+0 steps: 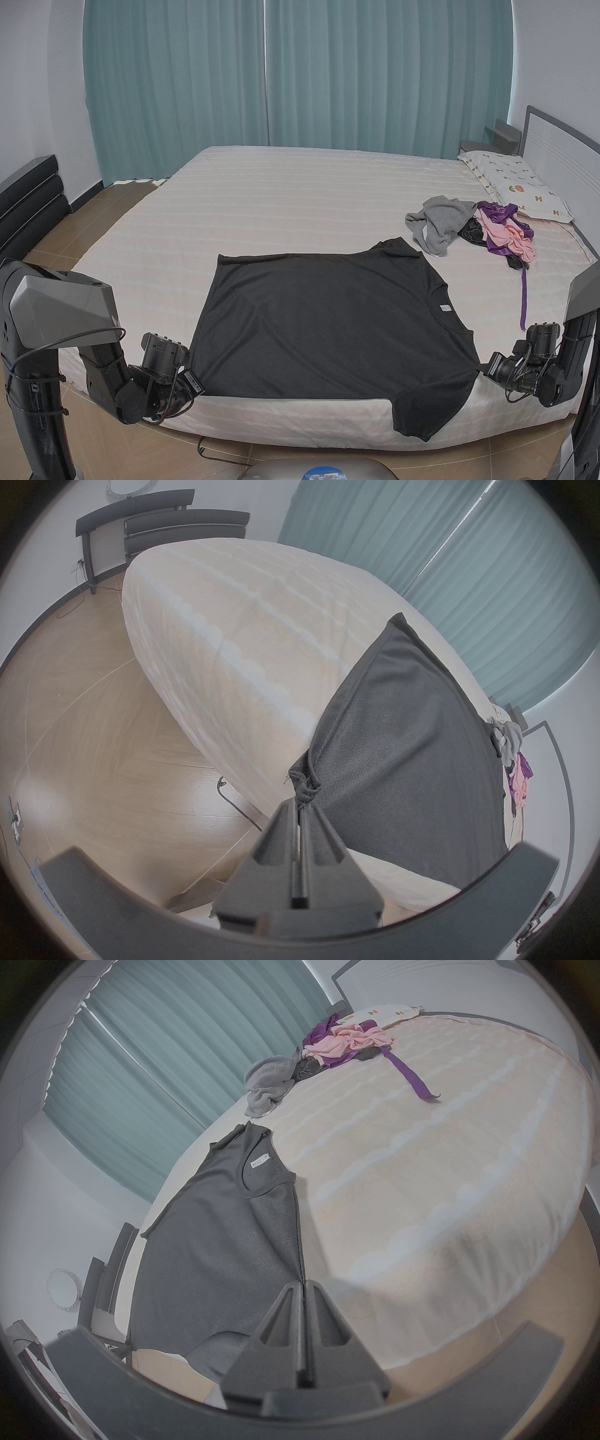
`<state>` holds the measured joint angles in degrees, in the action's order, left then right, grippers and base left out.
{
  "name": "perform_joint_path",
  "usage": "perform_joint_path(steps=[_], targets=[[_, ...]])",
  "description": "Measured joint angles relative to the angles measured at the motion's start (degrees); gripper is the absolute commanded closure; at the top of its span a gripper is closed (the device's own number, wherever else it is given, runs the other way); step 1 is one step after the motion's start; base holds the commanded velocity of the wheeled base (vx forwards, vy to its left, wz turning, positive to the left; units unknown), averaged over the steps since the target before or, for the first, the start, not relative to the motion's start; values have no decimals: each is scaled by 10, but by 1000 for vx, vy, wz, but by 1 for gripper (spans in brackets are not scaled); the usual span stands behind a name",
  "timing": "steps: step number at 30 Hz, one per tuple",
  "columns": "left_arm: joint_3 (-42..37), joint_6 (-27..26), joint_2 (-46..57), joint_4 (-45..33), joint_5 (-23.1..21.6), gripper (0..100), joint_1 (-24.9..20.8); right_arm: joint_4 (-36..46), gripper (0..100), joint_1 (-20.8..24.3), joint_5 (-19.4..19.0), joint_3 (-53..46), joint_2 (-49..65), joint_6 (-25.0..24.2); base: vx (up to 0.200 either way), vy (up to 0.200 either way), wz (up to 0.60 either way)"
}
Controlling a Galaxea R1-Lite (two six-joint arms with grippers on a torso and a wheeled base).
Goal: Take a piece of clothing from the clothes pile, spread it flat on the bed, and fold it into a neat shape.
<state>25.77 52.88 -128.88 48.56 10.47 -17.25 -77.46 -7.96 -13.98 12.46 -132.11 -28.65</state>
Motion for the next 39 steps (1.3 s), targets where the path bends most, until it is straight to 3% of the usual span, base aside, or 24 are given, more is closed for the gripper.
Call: perform_joint_path(steps=[1, 14, 20, 26, 31, 39], targets=[[0, 0, 0, 0, -1, 0, 0, 0, 0, 0, 0, 1, -1, 0, 0, 0, 0], [-2, 1, 1, 22, -8, 0, 8, -2, 0, 4, -4, -2, -9, 6, 0, 0, 0], [-10, -4, 8, 34, -76, 0, 29, -4, 0, 4, -6, -2, -7, 2, 0, 0, 0], [-40, -78, 25, 58, -167, 0, 69, -4, 0, 3, -7, -2, -5, -1, 0, 0, 0], [-80, -140, 36, 134, -243, 0, 101, -5, 0, 3, -7, -1, -4, -2, 0, 0, 0], [-104, -236, 6, 202, -275, 0, 125, -5, 0, 3, -7, -1, -4, -2, 0, 0, 0]])
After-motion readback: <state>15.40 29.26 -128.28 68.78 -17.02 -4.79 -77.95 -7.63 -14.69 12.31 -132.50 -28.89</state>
